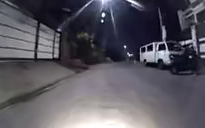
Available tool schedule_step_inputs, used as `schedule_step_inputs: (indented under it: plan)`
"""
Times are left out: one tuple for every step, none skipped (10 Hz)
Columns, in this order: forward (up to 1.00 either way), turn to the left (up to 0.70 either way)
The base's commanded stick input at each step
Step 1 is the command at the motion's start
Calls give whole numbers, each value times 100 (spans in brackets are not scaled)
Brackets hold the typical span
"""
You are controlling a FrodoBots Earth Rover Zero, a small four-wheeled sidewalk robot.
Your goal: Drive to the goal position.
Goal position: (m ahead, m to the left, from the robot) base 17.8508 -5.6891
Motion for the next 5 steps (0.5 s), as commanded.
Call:
schedule_step_inputs:
  plan:
    - [97,5]
    - [98,-14]
    - [98,-33]
    - [98,-38]
    - [98,-38]
